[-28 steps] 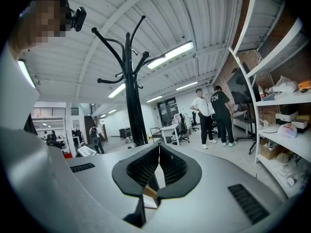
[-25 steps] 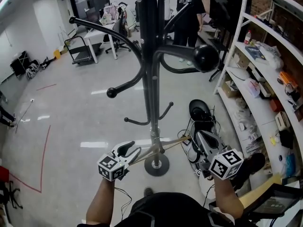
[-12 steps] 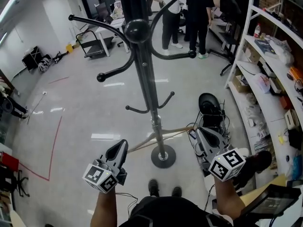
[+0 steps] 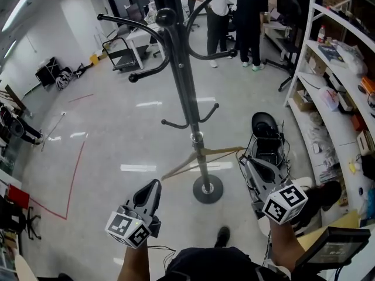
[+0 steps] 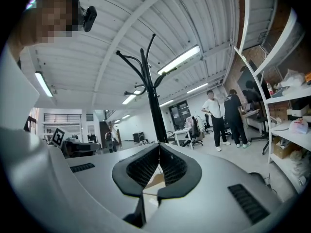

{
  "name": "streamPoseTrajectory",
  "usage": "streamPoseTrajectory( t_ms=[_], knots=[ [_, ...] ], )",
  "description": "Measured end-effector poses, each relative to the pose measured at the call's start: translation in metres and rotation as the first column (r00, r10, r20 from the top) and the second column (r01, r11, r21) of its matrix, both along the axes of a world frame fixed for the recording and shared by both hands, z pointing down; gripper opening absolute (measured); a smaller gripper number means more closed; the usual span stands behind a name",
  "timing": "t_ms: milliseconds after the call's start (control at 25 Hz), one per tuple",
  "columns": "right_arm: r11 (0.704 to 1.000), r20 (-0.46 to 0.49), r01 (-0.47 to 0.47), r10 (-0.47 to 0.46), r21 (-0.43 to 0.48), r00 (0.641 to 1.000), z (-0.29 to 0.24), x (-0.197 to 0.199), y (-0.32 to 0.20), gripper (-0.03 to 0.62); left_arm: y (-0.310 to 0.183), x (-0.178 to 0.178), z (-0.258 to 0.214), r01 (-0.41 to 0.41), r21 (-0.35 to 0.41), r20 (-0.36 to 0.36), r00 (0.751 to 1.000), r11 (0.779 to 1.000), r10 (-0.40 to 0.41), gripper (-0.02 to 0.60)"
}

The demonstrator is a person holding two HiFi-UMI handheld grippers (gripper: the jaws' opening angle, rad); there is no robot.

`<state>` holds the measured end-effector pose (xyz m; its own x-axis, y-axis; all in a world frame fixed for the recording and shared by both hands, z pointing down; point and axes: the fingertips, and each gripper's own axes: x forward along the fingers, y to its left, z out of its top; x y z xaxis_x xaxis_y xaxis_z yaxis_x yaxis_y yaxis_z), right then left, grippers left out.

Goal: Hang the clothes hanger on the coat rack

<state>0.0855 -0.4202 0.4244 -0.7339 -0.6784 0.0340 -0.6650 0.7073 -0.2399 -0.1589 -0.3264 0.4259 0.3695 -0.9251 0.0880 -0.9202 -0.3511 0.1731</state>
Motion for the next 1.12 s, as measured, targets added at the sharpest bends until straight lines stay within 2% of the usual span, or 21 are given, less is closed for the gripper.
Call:
streamPoseTrajectory(
  t_ms=[160, 280, 480, 640, 760, 960, 1120],
  knots=[
    [0.999, -0.008, -0.033, 0.033, 0.032, 0.999, -0.006, -0.001, 0.028, 0.006, 0.030, 0.006, 0.006, -0.046, 0.029, -0.009, 0.999, 0.999, 0.046, 0.000],
    [0.998, -0.031, -0.046, 0.047, 0.036, 0.998, -0.008, -0.010, 0.063, 0.006, 0.064, -0.003, 0.008, -0.043, 0.024, -0.005, 0.999, 0.999, 0.044, 0.000],
    [0.995, -0.041, -0.079, 0.081, 0.067, 0.996, -0.012, -0.026, 0.131, 0.006, 0.117, -0.014, 0.007, -0.047, 0.046, 0.101, 0.994, 0.998, 0.043, 0.000],
    [0.994, -0.058, -0.106, 0.108, 0.035, 0.992, -0.009, -0.029, 0.182, 0.006, 0.157, -0.013, 0.001, -0.054, 0.052, 0.056, 0.997, 0.997, 0.051, 0.000],
    [0.993, -0.076, -0.109, 0.113, 0.050, 0.991, -0.015, -0.026, 0.217, 0.006, 0.189, -0.013, 0.002, -0.035, 0.054, 0.039, 0.999, 0.998, 0.033, 0.000],
    [0.995, -0.061, -0.081, 0.085, 0.063, 0.995, -0.024, -0.020, 0.270, 0.006, 0.238, 0.009, 0.002, -0.057, 0.038, 0.043, 0.998, 0.998, 0.055, 0.000],
    [0.997, -0.047, -0.046, 0.049, 0.066, 0.998, -0.024, -0.002, 0.315, 0.006, 0.283, 0.036, -0.007, -0.054, 0.042, 0.073, 0.996, 0.998, 0.050, 0.000]
  ],
)
